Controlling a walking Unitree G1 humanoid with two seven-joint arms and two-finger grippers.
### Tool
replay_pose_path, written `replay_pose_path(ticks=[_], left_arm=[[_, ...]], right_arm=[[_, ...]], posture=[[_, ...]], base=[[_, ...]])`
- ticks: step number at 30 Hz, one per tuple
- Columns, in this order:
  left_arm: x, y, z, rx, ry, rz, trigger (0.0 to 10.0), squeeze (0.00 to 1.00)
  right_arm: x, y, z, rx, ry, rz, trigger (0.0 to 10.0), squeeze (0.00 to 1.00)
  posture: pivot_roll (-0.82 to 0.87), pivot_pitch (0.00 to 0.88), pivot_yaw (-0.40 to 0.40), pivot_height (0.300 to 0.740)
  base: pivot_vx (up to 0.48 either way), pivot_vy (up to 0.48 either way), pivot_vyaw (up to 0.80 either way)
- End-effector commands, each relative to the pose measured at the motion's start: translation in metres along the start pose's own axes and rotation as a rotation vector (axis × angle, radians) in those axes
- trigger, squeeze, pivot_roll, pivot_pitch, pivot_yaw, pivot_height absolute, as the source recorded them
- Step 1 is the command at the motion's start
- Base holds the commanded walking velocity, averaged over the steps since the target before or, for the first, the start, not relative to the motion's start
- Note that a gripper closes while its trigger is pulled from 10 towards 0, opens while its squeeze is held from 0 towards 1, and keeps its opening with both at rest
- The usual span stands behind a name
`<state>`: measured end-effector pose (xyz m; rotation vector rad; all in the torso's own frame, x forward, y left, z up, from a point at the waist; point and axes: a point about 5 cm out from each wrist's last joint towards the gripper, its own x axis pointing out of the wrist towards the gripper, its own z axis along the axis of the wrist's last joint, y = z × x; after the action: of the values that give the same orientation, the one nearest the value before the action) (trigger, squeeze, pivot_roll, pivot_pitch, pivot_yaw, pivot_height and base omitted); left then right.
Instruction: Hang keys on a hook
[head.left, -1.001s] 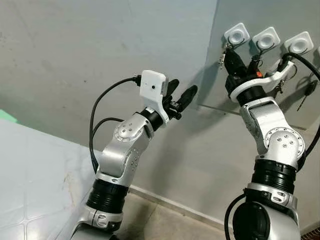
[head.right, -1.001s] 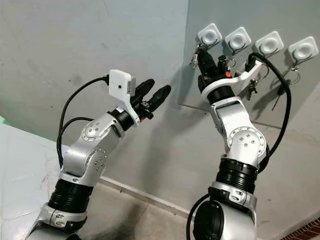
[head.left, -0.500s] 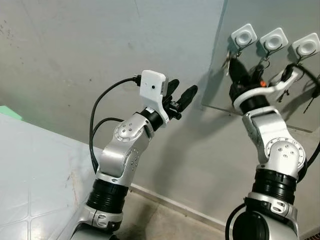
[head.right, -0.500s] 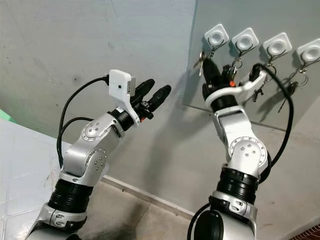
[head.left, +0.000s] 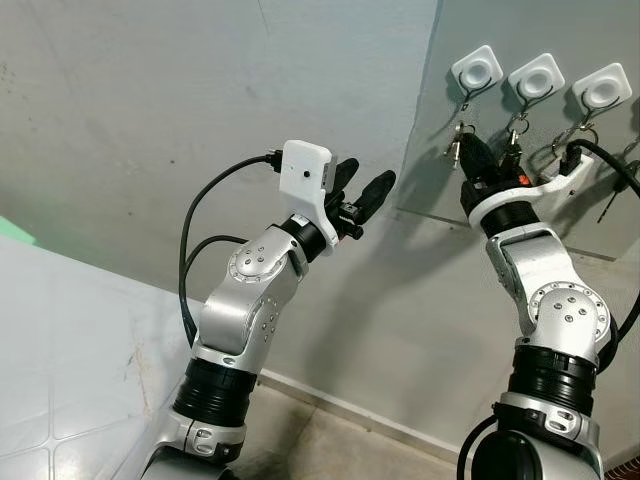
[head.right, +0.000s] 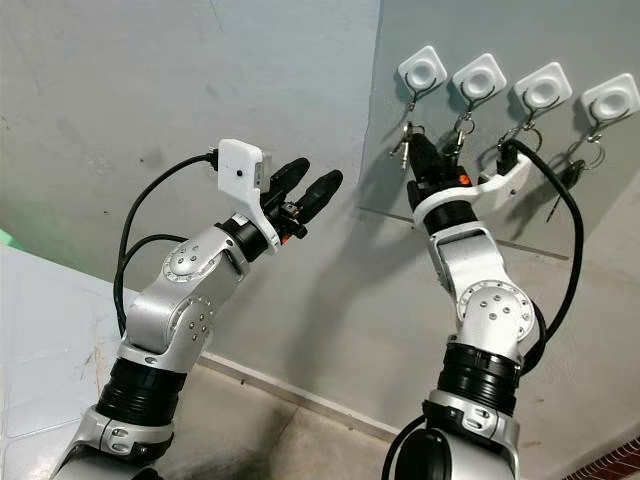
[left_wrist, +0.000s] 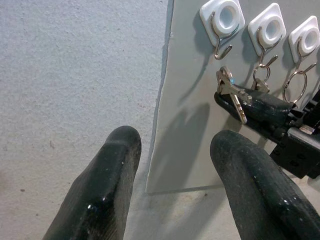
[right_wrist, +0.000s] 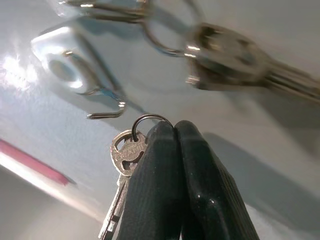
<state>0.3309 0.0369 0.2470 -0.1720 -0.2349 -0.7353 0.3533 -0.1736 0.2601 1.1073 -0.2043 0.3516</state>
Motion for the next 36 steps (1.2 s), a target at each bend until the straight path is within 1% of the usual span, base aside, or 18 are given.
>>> replay_pose_path(ticks=[1, 2, 3, 8, 9, 11, 12, 18, 25, 31, 36], left_arm=[[-0.001, -0.002, 0.006, 0.006, -0.019, -0.008, 10.0, 0.0], [-0.001, -0.002, 0.006, 0.005, -0.019, -0.007, 10.0, 0.0], [0.0, -0.002, 0.006, 0.006, -0.018, -0.006, 10.0, 0.0], [-0.001, -0.001, 0.006, 0.004, -0.02, -0.003, 10.0, 0.0], [0.0, -0.001, 0.005, 0.004, -0.02, -0.003, 10.0, 0.0], [0.0, -0.001, 0.005, 0.004, -0.019, -0.004, 10.0, 0.0], [0.0, -0.001, 0.005, 0.003, -0.019, -0.005, 10.0, 0.0], [0.001, -0.001, 0.006, 0.003, -0.02, -0.008, 10.0, 0.0], [0.0, -0.001, 0.006, 0.002, -0.02, -0.007, 10.0, 0.0], [0.001, -0.001, 0.006, 0.004, -0.021, -0.007, 10.0, 0.0], [0.0, -0.002, 0.006, 0.003, -0.021, -0.007, 10.0, 0.0]], right_arm=[[0.004, 0.018, 0.006, -0.081, -0.011, 0.065, 10.0, 0.0], [0.005, 0.021, 0.006, -0.103, -0.009, 0.07, 10.0, 0.0], [0.005, 0.024, 0.007, -0.15, -0.002, 0.078, 10.0, 0.0], [0.006, 0.033, 0.01, -0.3, 0.007, 0.09, 10.0, 0.0], [0.006, 0.037, 0.01, -0.36, 0.015, 0.098, 10.0, 0.0], [0.006, 0.039, 0.009, -0.378, 0.022, 0.104, 10.0, 0.0], [0.006, 0.041, 0.007, -0.413, 0.031, 0.11, 10.0, 0.0], [0.006, 0.044, 0.005, -0.431, 0.045, 0.128, 10.0, 0.0], [0.007, 0.041, 0.007, -0.426, 0.044, 0.107, 10.0, 0.0], [0.012, 0.039, 0.01, -0.408, 0.058, 0.064, 10.0, 0.0], [0.017, 0.034, 0.015, -0.427, 0.077, -0.001, 10.0, 0.0]], posture=[[-0.07, 0.051, 0.003, 0.74], [-0.07, 0.051, 0.003, 0.74], [-0.07, 0.052, 0.002, 0.74], [-0.07, 0.054, -0.001, 0.74], [-0.07, 0.054, -0.001, 0.74], [-0.08, 0.054, 0.001, 0.74], [-0.08, 0.054, 0.001, 0.74], [-0.08, 0.055, 0.001, 0.74], [-0.08, 0.055, 0.002, 0.74], [-0.08, 0.054, 0.0, 0.74], [-0.08, 0.054, -0.001, 0.74]], base=[[0.0, 0.0, 0.0], [0.0, 0.0, 0.0], [0.0, 0.0, 0.0], [0.0, 0.0, 0.0], [0.0, 0.0, 0.0], [0.0, 0.0, 0.0], [0.0, 0.0, 0.0], [0.0, 0.0, 0.0], [0.0, 0.0, 0.0], [0.0, 0.0, 0.0], [0.0, 0.0, 0.0]])
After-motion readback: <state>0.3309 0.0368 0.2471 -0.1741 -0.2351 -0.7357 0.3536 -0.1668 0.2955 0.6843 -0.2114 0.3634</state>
